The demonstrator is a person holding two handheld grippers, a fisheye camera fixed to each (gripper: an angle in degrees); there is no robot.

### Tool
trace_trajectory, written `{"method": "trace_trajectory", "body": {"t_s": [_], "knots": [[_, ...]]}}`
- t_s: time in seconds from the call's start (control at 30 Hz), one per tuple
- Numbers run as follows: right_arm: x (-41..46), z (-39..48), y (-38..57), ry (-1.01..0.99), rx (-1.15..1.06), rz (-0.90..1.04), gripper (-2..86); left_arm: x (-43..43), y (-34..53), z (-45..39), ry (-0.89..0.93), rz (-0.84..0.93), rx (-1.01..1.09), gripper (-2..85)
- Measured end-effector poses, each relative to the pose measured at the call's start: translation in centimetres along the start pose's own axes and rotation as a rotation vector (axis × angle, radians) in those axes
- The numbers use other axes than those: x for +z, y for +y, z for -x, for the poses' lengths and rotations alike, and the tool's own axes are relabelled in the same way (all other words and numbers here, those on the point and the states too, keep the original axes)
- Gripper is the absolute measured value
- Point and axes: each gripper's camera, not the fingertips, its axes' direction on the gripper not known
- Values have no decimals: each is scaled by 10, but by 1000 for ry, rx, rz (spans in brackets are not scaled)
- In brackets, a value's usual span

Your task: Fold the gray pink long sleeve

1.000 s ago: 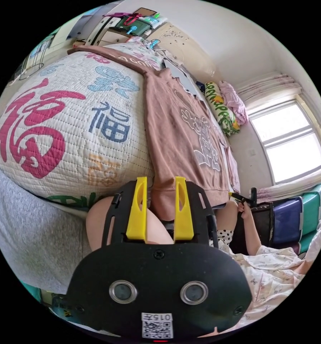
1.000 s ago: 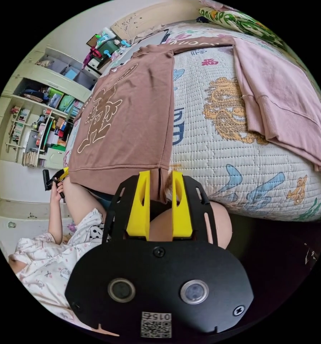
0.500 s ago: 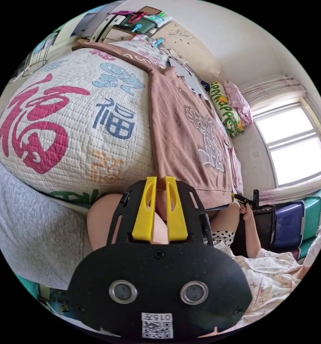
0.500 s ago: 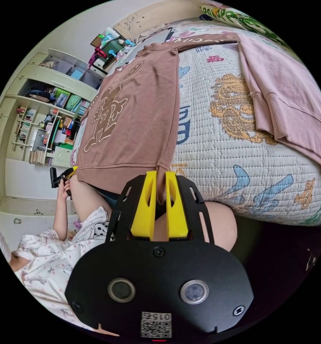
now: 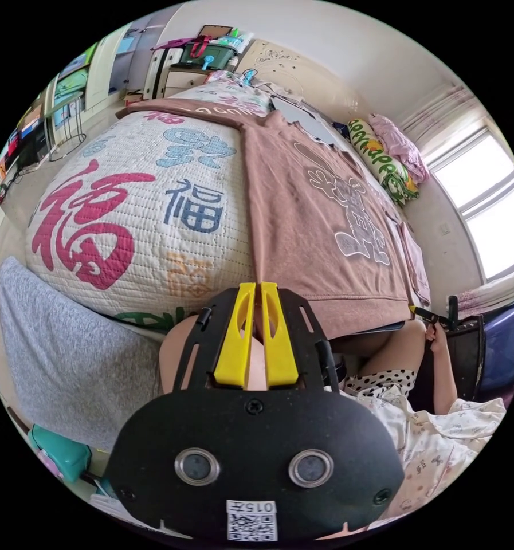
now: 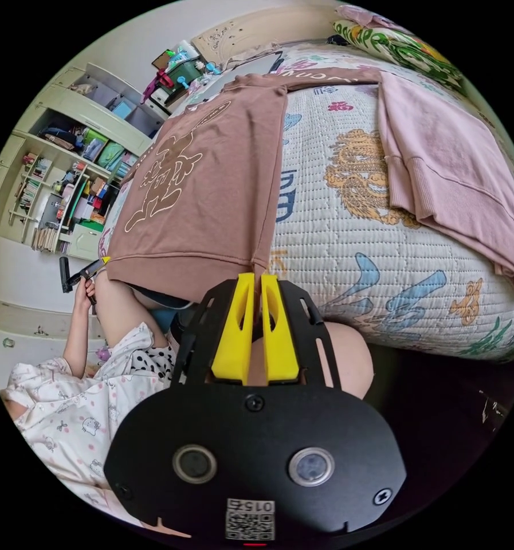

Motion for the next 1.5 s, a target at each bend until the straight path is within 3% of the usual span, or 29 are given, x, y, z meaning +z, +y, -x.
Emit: {"method": "trace_trajectory", "body": {"t_s": [0.73, 1.07, 1.5], "knots": [[11, -17, 11, 23, -49, 54, 5, -19, 17, -4, -12, -29, 5, -7], [20, -18, -16, 72, -65, 116, 6, 3, -2, -4, -35, 78, 5, -7], [7, -35, -41, 48, -48, 130, 10, 3, -7, 14, 15, 73, -40, -7]]}}
